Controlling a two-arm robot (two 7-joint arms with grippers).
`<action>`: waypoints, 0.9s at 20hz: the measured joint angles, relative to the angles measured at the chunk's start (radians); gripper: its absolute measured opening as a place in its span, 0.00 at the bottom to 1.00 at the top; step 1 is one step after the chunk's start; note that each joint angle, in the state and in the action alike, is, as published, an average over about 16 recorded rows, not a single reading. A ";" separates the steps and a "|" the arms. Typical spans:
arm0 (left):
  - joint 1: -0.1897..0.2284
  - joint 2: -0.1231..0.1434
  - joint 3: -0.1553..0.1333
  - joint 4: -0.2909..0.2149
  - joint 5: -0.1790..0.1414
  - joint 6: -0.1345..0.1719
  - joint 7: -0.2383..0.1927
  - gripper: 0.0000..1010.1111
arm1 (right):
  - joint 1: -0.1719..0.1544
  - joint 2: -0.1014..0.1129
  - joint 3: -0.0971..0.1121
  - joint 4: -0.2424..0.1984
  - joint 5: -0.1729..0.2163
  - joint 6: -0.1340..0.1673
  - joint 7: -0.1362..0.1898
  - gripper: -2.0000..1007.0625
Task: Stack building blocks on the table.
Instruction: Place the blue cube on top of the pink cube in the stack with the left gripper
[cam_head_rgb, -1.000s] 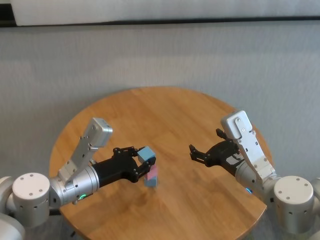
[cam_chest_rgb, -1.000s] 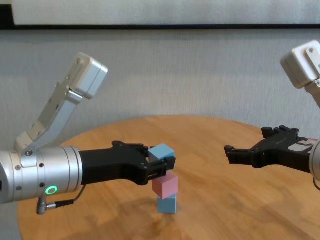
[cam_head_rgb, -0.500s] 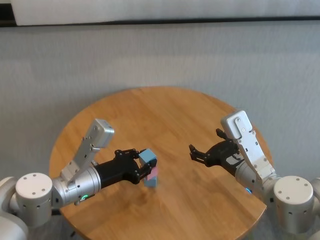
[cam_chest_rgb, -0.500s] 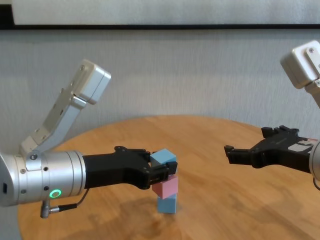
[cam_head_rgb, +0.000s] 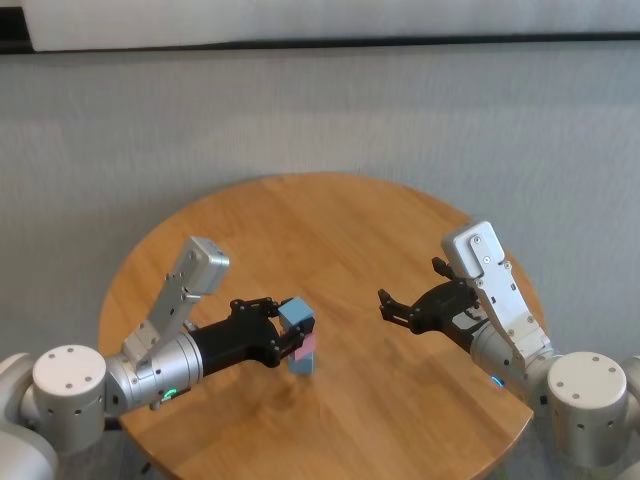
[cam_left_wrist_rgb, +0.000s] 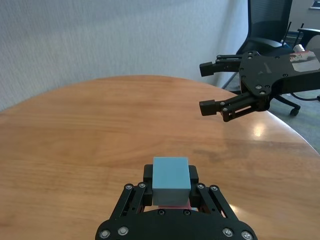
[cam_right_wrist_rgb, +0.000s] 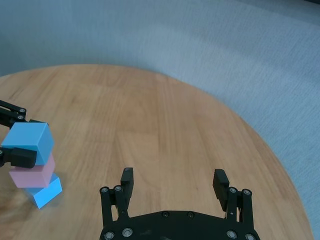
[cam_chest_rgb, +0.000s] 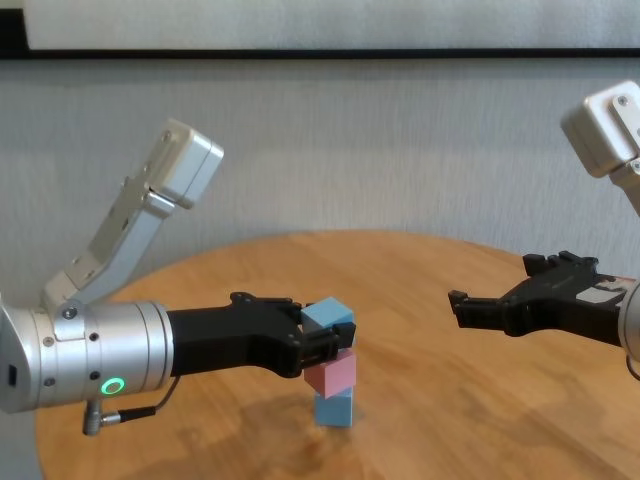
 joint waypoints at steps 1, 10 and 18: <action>0.001 0.001 0.000 -0.004 0.000 0.001 0.001 0.40 | 0.000 0.000 0.000 0.000 0.000 0.000 0.000 1.00; 0.016 0.013 -0.003 -0.046 -0.003 0.011 0.013 0.53 | 0.000 0.000 0.000 0.000 0.000 0.000 0.000 1.00; 0.027 0.024 -0.007 -0.082 -0.001 0.016 0.031 0.78 | 0.000 0.000 0.000 0.000 0.000 0.000 0.000 1.00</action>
